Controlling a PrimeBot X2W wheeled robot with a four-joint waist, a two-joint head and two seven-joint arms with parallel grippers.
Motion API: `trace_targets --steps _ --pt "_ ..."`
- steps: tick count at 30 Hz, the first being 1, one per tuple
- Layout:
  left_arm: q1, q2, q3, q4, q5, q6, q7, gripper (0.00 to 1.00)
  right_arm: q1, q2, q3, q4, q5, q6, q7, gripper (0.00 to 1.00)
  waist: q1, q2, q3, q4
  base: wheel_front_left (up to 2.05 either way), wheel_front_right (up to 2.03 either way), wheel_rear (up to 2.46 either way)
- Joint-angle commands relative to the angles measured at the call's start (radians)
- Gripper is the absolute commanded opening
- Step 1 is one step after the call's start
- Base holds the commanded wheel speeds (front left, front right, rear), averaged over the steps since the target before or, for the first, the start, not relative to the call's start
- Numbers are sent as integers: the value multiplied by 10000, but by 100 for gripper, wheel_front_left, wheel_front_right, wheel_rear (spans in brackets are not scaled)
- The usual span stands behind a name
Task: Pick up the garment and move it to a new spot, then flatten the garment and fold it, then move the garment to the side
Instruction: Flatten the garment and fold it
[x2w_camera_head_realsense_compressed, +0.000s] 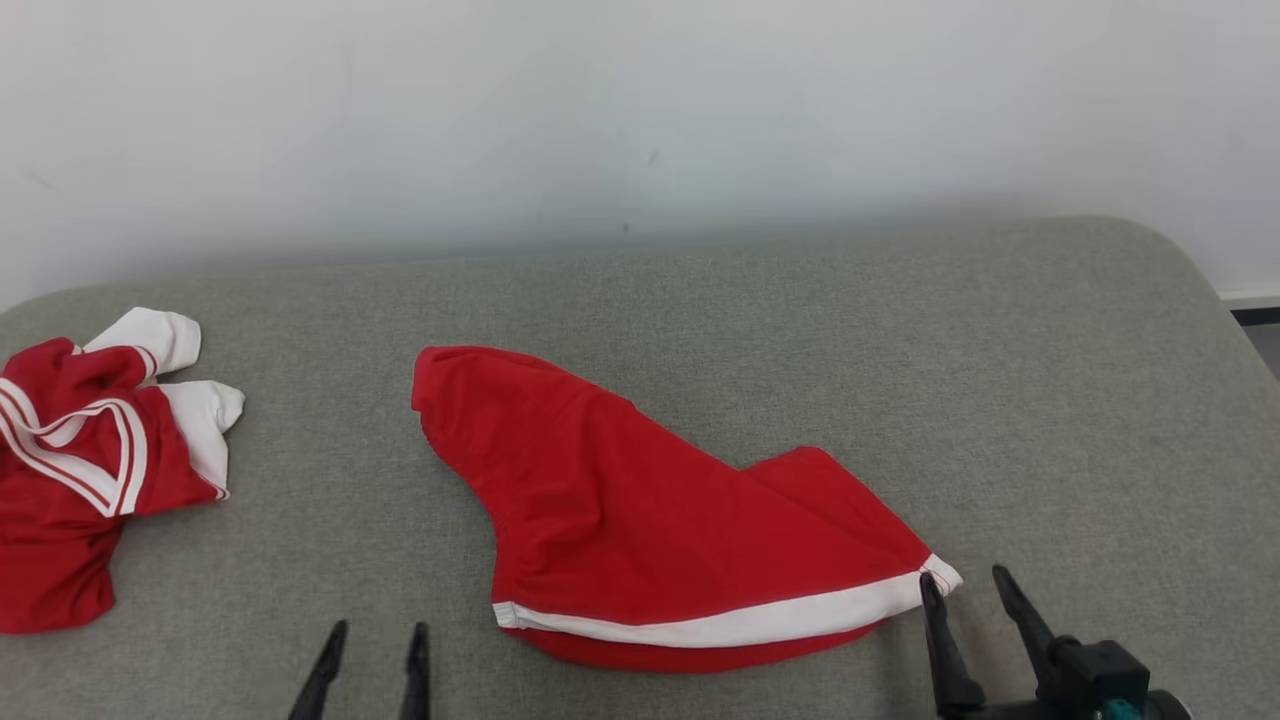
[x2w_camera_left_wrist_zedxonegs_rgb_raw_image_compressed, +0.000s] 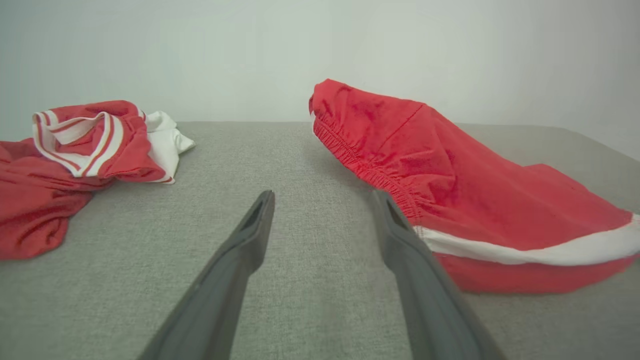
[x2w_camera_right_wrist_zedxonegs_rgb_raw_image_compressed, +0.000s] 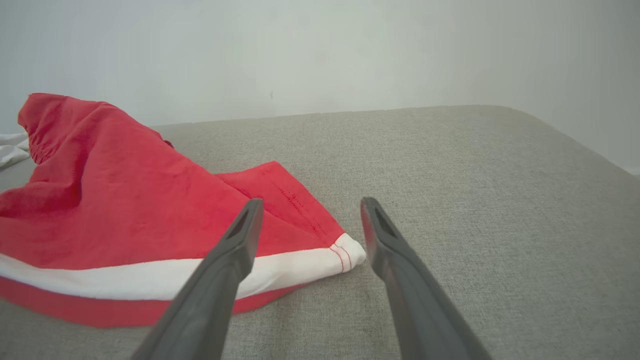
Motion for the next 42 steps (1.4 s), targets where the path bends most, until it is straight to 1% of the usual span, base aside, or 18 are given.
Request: trace_targets --steps 1,7,12,20,27,29,30,31,32,33,34,39,42 --pt "-191 129 -253 36 -113 -8 -18 100 -174 -118 37 19 -96 33 -17 100 1 0 58 -49 0 0 0" --pt "-859 704 -1838 801 -736 -9 -16 100 -759 -508 218 734 -95 33 -15 100 1 0 299 -260 0 0 0" --pt "-1539 1048 -2679 1774 -1195 -1 -16 100 -1406 -750 577 1626 86 33 -17 100 1 0 571 -462 0 0 0" --pt "-2427 1293 -3272 2852 -1693 -2 -16 100 -2266 -1107 1126 2841 350 33 -15 100 1 0 903 -462 0 0 0" --pt "-2881 1390 -3605 3265 -2028 -2 -16 100 -2623 -1117 1530 3609 576 33 -17 100 1 0 1003 -344 0 0 0" --pt "-2999 1398 -3905 3529 -2133 -3 -16 100 -2796 -1117 1643 3853 678 33 -17 100 1 0 1014 -292 0 0 0" --pt "-3087 1417 -3977 3579 -2156 -3 -16 100 -2819 -1125 1670 3891 712 33 -15 91 1 0 1015 -280 0 0 0" --pt "-3169 1421 -4036 3624 -2212 -3 -16 98 -2825 -1113 1730 3952 736 33 -17 47 1 0 1013 -269 0 0 0" --pt "-3221 1415 -4101 3667 -2284 -3 -16 37 -2852 -1114 1776 3976 768 33 -17 13 1 0 1006 -259 0 0 0" --pt "-3262 1413 -4161 3666 -2337 -3 -16 9 -2895 -1139 1804 3932 780 33 -15 0 1 0 1000 -248 0 0 0" --pt "-3278 1418 -4208 3670 -2372 -3 -16 0 -2907 -1154 1826 3921 805 33 -17 0 1 0 977 -246 0 0 0" --pt "-3175 1477 -4275 3489 -2444 -3 -16 0 -2840 -1204 1811 3704 879 33 -17 0 1 0 870 -256 0 0 0" --pt "-2824 1491 -4146 3093 -2423 -3 -16 0 -2483 -1232 1700 3324 952 33 -15 0 1 0 742 -265 0 0 0"
